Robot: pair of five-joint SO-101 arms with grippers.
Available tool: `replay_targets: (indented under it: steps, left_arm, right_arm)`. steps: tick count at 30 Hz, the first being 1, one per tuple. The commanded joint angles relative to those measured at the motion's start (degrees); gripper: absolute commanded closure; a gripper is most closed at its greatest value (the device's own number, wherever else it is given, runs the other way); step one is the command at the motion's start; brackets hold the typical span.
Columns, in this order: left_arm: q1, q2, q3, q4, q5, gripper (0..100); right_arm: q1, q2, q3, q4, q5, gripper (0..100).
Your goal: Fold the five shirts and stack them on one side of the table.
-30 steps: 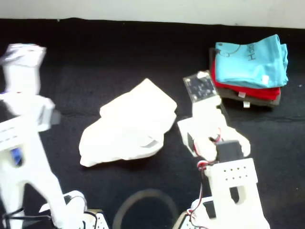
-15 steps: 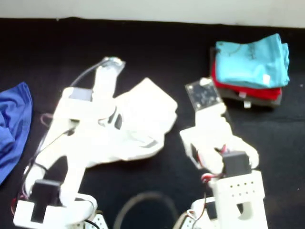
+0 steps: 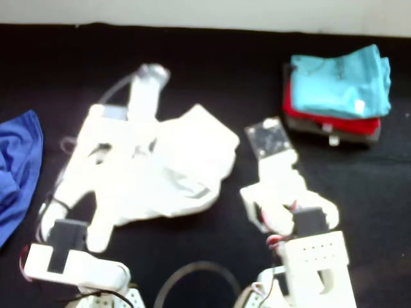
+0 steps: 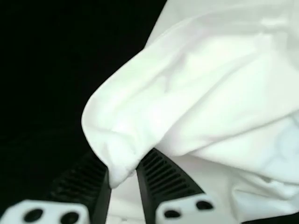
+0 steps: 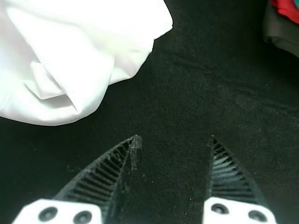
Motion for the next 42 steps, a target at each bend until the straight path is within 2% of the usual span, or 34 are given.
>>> replay_targets:
  steps: [1, 4, 9, 13, 17, 20, 24, 29, 33, 38, 42]
  left_arm:
    - [-3.9, -7.7, -14.7, 8.0, 0.3, 99]
    - [-6.8, -11.5, -25.6, 13.5, 0.1, 99]
    - [-10.2, -13.4, -38.1, 17.5, -5.4, 99]
    - [-14.6, -13.2, -40.9, 18.5, -9.1, 99]
    - [-21.1, -13.0, -39.5, 18.5, -10.4, 99]
    - [-25.1, -13.0, -37.4, 18.3, -10.5, 99]
    - [-28.6, -13.0, -35.0, 18.3, -11.4, 99]
    - [-32.9, -13.0, -31.9, 16.4, -16.5, 99]
    - [-38.2, -13.0, -29.8, 12.0, -16.5, 99]
    - [-42.2, -13.0, -26.9, 10.5, -16.5, 99]
    - [-42.5, -13.1, -26.4, 11.0, -16.5, 99]
  right_arm:
    - [-0.5, -0.7, 4.1, -6.5, -0.1, 77.8]
    - [-0.6, -0.5, 5.7, -11.5, -0.1, 77.8]
    - [-0.8, 2.3, 2.7, -15.1, -0.1, 77.5]
    - [-0.8, 13.3, -6.5, -14.7, -0.4, 77.5]
    - [-2.7, 25.9, -20.4, -9.8, -0.5, 77.4]
    - [-7.1, 34.3, -30.1, -5.0, -0.5, 77.4]
    - [-16.6, 45.3, -39.4, -1.0, -0.5, 76.6]
    - [-27.1, 58.9, -46.5, 0.1, -0.5, 63.6]
    - [-34.4, 67.1, -51.6, 0.1, -0.5, 63.0]
    - [-40.7, 74.2, -58.6, -0.4, -0.5, 63.0]
    - [-42.1, 83.6, -65.2, -1.6, -0.5, 63.0]
